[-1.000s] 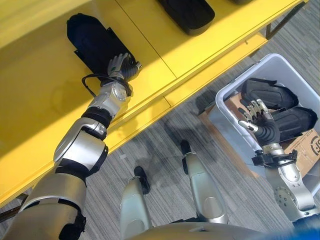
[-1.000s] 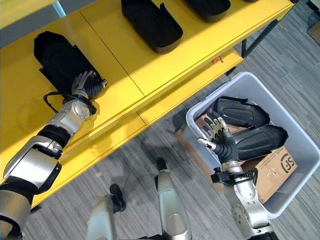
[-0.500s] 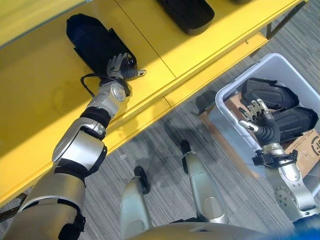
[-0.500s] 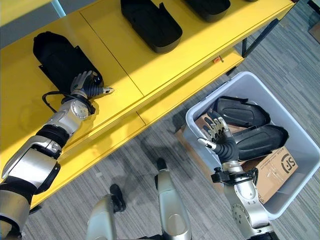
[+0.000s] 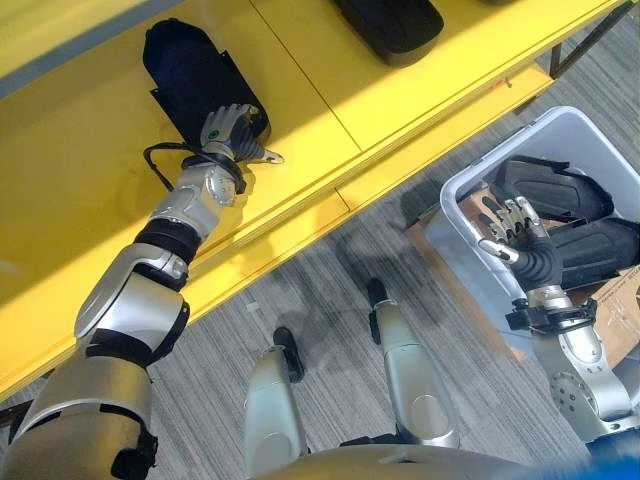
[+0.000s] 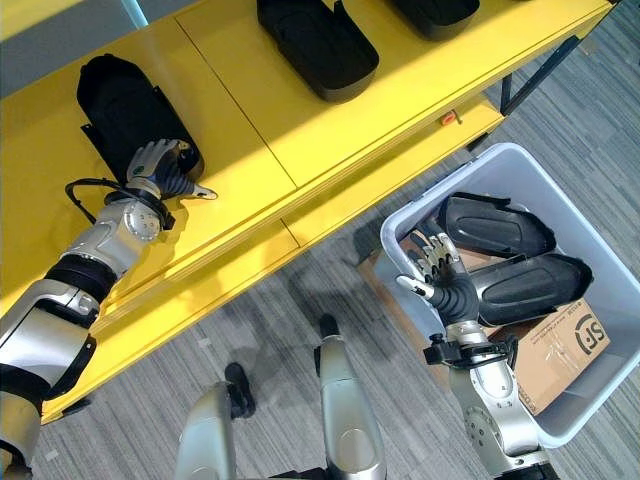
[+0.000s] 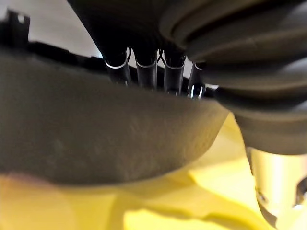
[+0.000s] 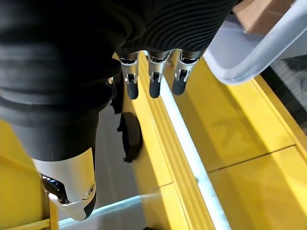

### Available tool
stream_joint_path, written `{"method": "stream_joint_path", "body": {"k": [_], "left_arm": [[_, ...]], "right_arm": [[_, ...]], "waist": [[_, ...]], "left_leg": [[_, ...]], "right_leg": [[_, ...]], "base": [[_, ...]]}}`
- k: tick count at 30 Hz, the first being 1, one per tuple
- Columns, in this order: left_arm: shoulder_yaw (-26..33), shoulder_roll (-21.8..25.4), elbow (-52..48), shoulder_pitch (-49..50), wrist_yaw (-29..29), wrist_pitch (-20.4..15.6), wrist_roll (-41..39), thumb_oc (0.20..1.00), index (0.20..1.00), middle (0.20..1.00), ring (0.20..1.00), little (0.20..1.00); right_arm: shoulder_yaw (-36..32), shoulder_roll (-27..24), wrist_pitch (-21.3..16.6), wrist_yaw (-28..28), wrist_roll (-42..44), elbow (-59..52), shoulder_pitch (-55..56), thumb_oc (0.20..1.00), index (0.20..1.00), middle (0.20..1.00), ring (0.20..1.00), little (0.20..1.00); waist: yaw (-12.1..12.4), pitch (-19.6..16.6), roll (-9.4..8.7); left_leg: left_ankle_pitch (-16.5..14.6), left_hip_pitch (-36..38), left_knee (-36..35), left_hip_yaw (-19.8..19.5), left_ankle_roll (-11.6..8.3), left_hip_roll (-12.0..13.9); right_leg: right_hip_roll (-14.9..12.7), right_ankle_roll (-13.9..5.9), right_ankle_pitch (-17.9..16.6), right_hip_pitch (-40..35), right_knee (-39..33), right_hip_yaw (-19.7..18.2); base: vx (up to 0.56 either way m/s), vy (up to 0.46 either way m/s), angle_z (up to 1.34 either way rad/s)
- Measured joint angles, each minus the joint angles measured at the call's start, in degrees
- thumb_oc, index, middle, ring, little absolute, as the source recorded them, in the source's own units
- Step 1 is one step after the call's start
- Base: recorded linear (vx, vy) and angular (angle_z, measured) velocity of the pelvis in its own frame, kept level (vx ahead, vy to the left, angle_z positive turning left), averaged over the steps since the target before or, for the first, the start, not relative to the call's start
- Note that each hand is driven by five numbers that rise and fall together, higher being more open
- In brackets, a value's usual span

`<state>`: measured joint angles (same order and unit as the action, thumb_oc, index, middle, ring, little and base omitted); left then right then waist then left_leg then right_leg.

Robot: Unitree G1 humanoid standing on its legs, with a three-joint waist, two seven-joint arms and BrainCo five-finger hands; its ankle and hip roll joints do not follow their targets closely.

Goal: Move parts from the plastic box to the shelf.

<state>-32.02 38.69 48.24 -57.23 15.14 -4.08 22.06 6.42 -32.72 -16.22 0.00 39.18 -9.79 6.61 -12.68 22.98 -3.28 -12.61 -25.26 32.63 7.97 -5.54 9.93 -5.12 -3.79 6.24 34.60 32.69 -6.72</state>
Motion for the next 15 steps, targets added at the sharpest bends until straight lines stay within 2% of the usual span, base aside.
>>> {"method": "stream_joint_path", "body": {"k": [8,15], "left_arm": [[2.8,4.8,-10.6,5.7,-1.2,-1.3,1.7,1.0,1.0,1.0,1.0,1.0],[8.8,7.0,-18.5,8.2,-1.1,-2.6,1.0,1.0,1.0,1.0,1.0,1.0]], "right_arm": [[-1.6,0.0,0.0,0.6,0.0,0.2,-0.2,1.0,1.0,1.0,1.0,1.0],[-1.7,0.1,0.0,1.0,0.0,0.9,-0.6,1.0,1.0,1.0,1.0,1.0]], "waist": [[1.3,0.5,0.04],[1.5,0.5,0.05]], "left_leg": [[0.1,-0.1,0.2,-0.3,-0.2,0.0],[0.1,0.3,0.6,-1.0,-0.14,0.0]], "right_leg": [[0.0,0.21,-0.3,0.0,0.3,0.3],[-0.2,0.18,-0.2,-1.0,0.5,0.8]], "base": [[0.0,0.0,0.0],[-0.01,0.006,0.03]]}}
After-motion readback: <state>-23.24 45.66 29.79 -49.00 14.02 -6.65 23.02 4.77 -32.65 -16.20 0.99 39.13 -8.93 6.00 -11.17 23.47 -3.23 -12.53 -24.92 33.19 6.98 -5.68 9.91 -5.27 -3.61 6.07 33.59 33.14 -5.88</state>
